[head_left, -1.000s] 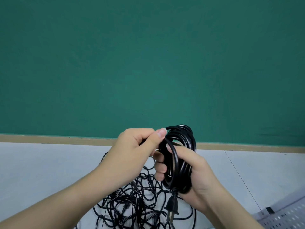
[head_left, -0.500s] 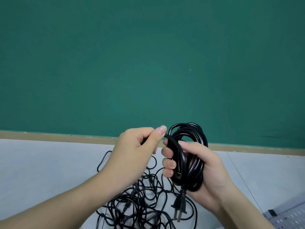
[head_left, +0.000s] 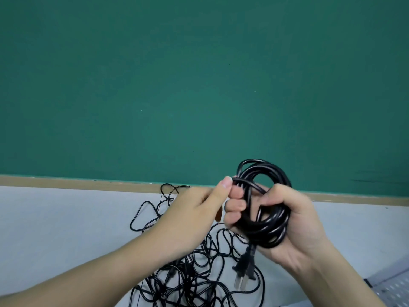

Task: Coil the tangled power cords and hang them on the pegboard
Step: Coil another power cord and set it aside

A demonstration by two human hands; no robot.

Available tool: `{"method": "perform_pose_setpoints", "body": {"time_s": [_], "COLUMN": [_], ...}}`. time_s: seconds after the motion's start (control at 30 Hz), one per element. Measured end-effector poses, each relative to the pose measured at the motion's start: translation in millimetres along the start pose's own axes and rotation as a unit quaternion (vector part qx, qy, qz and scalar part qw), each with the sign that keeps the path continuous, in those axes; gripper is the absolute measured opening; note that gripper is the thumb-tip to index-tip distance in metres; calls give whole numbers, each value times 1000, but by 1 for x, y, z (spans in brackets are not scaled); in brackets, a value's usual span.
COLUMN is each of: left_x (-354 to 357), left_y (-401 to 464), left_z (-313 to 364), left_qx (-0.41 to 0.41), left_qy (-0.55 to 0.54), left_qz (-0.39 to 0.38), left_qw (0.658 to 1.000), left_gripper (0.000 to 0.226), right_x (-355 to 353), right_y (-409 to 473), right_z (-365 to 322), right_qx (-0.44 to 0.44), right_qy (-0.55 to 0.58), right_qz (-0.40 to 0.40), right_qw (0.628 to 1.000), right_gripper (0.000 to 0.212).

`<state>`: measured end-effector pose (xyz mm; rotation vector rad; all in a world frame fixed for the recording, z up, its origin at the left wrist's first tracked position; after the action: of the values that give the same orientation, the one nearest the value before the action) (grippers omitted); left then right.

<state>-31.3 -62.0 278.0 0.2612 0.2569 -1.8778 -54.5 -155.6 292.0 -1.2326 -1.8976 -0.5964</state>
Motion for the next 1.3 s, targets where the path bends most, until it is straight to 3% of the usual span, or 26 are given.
{"method": "perform_pose_setpoints", "body": {"time_s": [0.07,0.17,0.33,0.47,0.57,0.83,0.97,1.1,1.3], "left_x": [-3,-6,-6,13,26,31,34,33,32], "left_y": [0,3,3,-4,-8,-4,-7,-7,-6], "left_z": [-3,-3,-10,-10,-15,-33,-30,-21,-16], "left_qx": [-5,3,-9,-52,-83,-122,-128,-98,-75], "left_qy": [93,130,60,-78,-78,-27,-37,-7,54], "left_qz": [19,20,-30,-105,-129,-136,-152,-152,-148], "left_qw": [995,991,998,990,985,983,979,983,985], "left_gripper": [80,76,69,67,63,68,69,64,59], "right_x": [-4,-17,-26,-30,-27,-24,-14,-15,-26], "right_y": [0,-2,-6,-8,-6,-3,-4,-3,-3], "right_z": [-16,-35,-35,-22,-14,-6,-5,-17,-46], "right_qx": [-33,-82,-76,-43,-48,-54,-53,-89,-162], "right_qy": [21,15,-137,-259,-286,-231,-168,-104,-76], "right_qz": [15,57,79,101,103,115,79,86,137], "right_qw": [999,995,985,960,951,965,981,987,974], "right_gripper": [41,51,43,40,42,27,27,39,37]}}
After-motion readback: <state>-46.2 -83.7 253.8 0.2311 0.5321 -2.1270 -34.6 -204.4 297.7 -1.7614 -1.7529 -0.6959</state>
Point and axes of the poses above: each hand's wrist, its own y-axis towards the middle knuckle, its own x-axis out of the palm, z = x × y, the point moved 9 cm from there along y, towards the middle knuckle, and after that the axes turned 3 degrees about -x, right-handed, at the moved point
